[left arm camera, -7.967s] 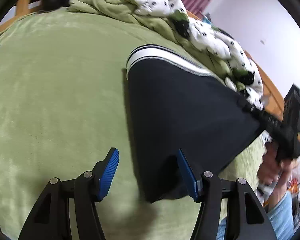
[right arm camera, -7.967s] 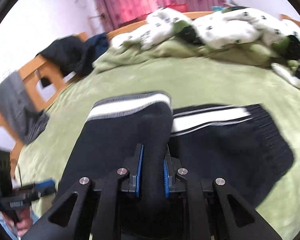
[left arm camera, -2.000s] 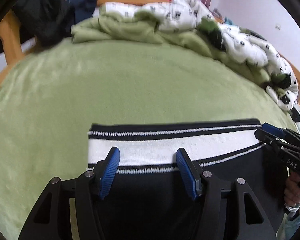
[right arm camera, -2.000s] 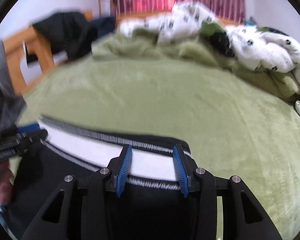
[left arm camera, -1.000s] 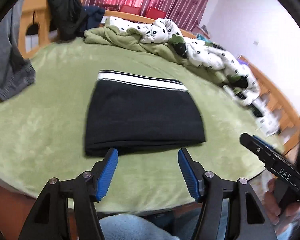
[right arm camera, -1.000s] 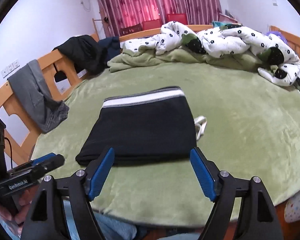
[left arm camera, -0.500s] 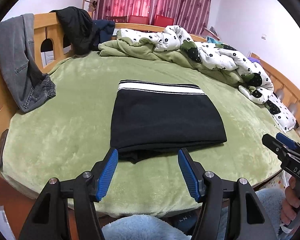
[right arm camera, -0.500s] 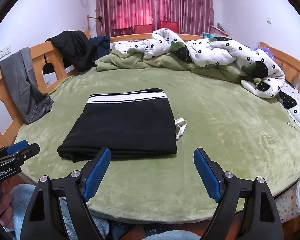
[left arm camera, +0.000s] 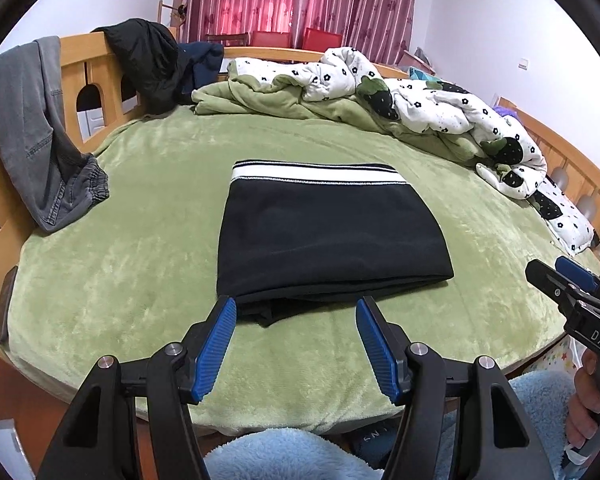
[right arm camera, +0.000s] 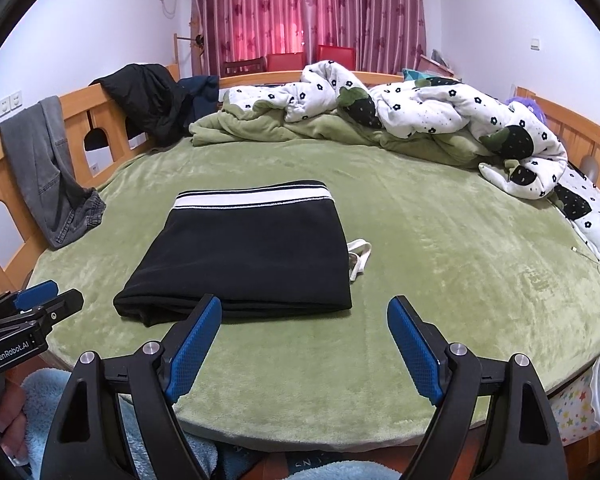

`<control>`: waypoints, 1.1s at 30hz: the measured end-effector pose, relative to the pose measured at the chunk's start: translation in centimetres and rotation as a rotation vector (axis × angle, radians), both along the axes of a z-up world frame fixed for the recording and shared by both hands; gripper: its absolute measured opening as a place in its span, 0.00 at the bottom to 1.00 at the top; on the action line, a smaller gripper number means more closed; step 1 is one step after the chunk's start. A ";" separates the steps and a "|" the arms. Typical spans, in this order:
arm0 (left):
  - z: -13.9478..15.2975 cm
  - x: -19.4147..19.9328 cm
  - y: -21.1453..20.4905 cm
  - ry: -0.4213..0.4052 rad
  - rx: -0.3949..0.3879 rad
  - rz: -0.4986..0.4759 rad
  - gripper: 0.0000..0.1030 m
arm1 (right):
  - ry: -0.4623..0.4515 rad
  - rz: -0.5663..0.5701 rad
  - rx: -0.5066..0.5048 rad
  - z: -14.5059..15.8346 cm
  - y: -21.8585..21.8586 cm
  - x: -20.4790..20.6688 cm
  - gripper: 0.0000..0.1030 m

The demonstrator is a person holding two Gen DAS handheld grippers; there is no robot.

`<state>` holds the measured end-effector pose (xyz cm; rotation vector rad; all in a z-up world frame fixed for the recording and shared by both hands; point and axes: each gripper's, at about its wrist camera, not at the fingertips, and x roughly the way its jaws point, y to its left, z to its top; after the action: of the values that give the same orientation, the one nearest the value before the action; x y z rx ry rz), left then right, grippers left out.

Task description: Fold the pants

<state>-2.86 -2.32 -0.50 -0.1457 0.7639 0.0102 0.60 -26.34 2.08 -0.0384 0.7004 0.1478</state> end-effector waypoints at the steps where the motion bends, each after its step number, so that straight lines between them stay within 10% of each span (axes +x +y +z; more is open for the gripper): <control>1: 0.0 0.0 0.1 0.001 -0.002 0.001 0.58 | 0.000 -0.001 -0.001 0.0 0.0 0.0 0.82; 33: 0.1 -0.2 0.3 0.010 -0.009 0.006 0.58 | 0.011 -0.005 0.007 -0.5 0.2 0.2 0.82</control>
<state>-3.06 -2.06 -0.44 -0.1564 0.7733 0.0136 0.84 -26.10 1.62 -0.0289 0.7114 0.1457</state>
